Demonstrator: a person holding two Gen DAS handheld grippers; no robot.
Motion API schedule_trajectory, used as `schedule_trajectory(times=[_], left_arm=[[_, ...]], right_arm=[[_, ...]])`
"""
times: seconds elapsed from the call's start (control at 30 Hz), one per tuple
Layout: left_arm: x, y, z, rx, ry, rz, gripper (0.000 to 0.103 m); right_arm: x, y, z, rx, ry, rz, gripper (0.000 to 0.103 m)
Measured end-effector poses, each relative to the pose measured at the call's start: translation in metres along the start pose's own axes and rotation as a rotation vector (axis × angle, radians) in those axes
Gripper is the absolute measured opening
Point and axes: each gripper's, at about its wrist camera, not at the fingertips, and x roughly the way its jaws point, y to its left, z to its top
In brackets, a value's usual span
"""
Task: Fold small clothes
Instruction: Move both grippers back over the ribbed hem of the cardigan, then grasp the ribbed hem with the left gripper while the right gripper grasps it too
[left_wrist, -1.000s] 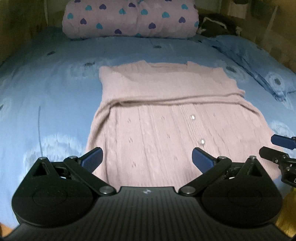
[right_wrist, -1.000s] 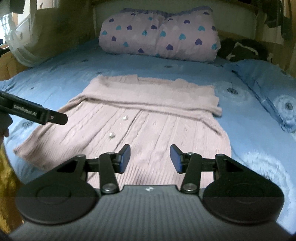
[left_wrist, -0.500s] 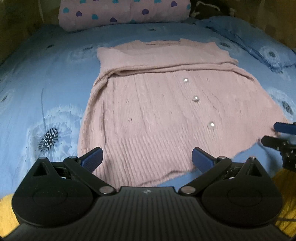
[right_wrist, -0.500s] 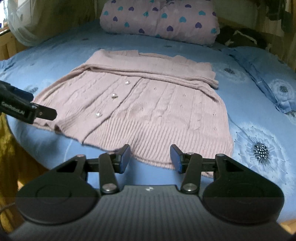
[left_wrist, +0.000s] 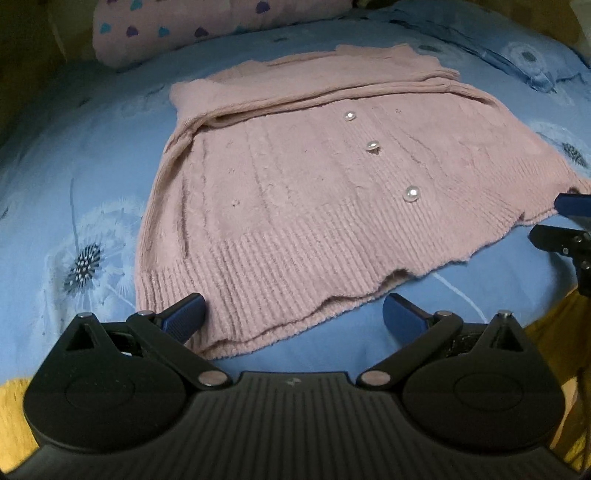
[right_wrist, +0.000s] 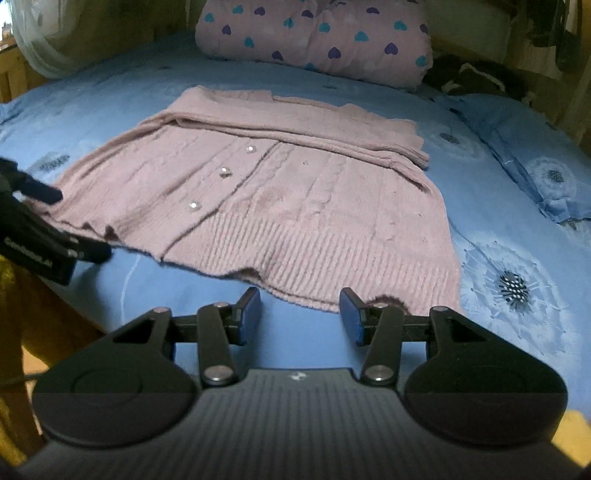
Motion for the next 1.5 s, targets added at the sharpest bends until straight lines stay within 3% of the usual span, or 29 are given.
schedule_trajectory(times=[0.03, 0.1, 0.17, 0.63, 0.97, 1.13, 1.2, 1.27, 1.37, 1.5], left_arm=[[0.0, 0.0, -0.001, 0.004, -0.002, -0.001, 0.103], [0.0, 0.0, -0.002, 0.008, -0.008, -0.005, 0.103], [0.002, 0.001, -0.003, 0.014, -0.015, -0.005, 0.103], [0.018, -0.006, 0.005, 0.044, -0.114, 0.097, 0.103], [0.022, 0.001, 0.0, 0.0, -0.144, 0.08, 0.103], [0.02, -0.002, -0.002, 0.015, -0.156, 0.097, 0.103], [0.019, -0.001, -0.003, 0.009, -0.154, 0.099, 0.103], [0.018, 0.0, -0.005, 0.001, -0.153, 0.1, 0.103], [0.017, 0.002, -0.006, -0.021, -0.161, 0.117, 0.103], [0.02, 0.001, -0.007, 0.003, -0.192, 0.141, 0.103]], right_arm=[[0.0, 0.002, -0.001, -0.008, 0.004, -0.013, 0.05], [0.001, 0.005, -0.001, -0.019, 0.015, -0.044, 0.062], [0.003, 0.008, -0.001, -0.034, 0.016, -0.089, 0.067], [0.026, 0.007, 0.002, -0.04, -0.064, -0.177, 0.067], [0.029, 0.009, 0.001, -0.07, -0.098, -0.193, 0.065], [0.019, 0.02, 0.002, -0.16, -0.147, -0.245, 0.066], [0.017, 0.027, 0.0, -0.221, -0.158, -0.278, 0.075], [0.017, 0.032, -0.002, -0.274, -0.161, -0.3, 0.076], [0.022, 0.033, -0.002, -0.299, -0.143, -0.27, 0.076], [0.029, 0.024, 0.004, -0.23, -0.111, -0.207, 0.076]])
